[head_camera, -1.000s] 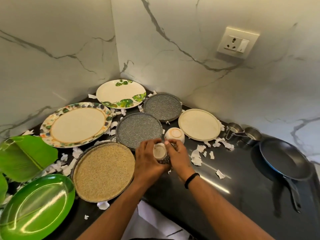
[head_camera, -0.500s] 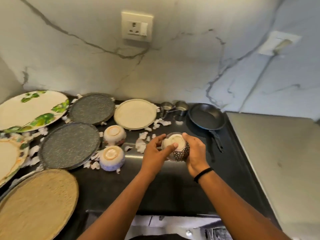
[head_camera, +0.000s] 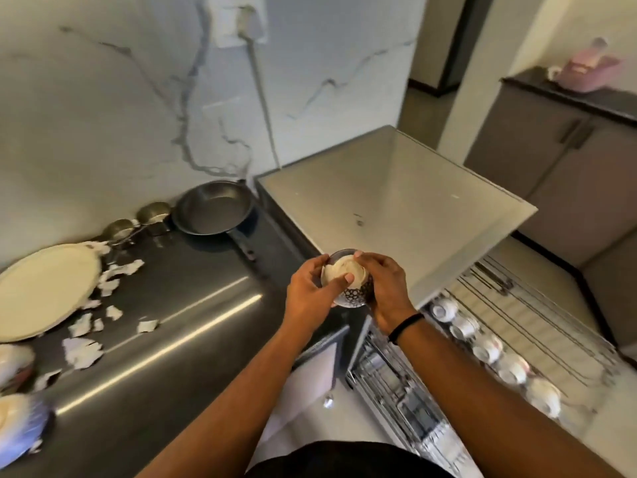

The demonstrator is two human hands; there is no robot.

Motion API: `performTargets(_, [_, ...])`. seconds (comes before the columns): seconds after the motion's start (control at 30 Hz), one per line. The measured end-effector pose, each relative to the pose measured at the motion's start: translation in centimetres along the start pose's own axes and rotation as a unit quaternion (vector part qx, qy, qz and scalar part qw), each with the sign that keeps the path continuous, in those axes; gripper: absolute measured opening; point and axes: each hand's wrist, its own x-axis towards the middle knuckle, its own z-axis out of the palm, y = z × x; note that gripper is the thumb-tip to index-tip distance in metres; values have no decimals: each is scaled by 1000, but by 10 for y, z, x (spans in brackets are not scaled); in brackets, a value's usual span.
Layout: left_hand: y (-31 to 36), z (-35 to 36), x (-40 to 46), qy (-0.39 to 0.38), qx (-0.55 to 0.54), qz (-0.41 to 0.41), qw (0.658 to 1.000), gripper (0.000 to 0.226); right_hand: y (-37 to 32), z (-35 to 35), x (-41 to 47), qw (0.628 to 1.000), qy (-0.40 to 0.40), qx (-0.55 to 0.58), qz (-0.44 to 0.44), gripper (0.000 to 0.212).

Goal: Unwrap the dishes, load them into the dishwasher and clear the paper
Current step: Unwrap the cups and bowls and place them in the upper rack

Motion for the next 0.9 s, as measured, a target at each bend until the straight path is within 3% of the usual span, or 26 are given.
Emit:
performTargets(0.23, [-31,133,-15,-110,82,-10,990,61,15,-139,13,989,126,68,36,37])
performTargets(0.33, [-45,169,-21,-165,93,-50,981,40,27,-180,10,978,175,96,64,44])
performTargets(0.43, [-61,195,-20,-202,117,-97,967,53,42,-206,10,967,210,116,88,45])
performTargets(0.6, [-94,222,-7,-255,129,-166,944,37,72,-234,17,950,247,120,147,70])
performTargets(0.77, [-122,234,9,-267,112,-250,924,34,78,-254,34,954,206,36,216,12])
performTargets(0.9, [-138,244,25,-253,124,-285,916,41,90,-274,56,946,176,-1,271,8])
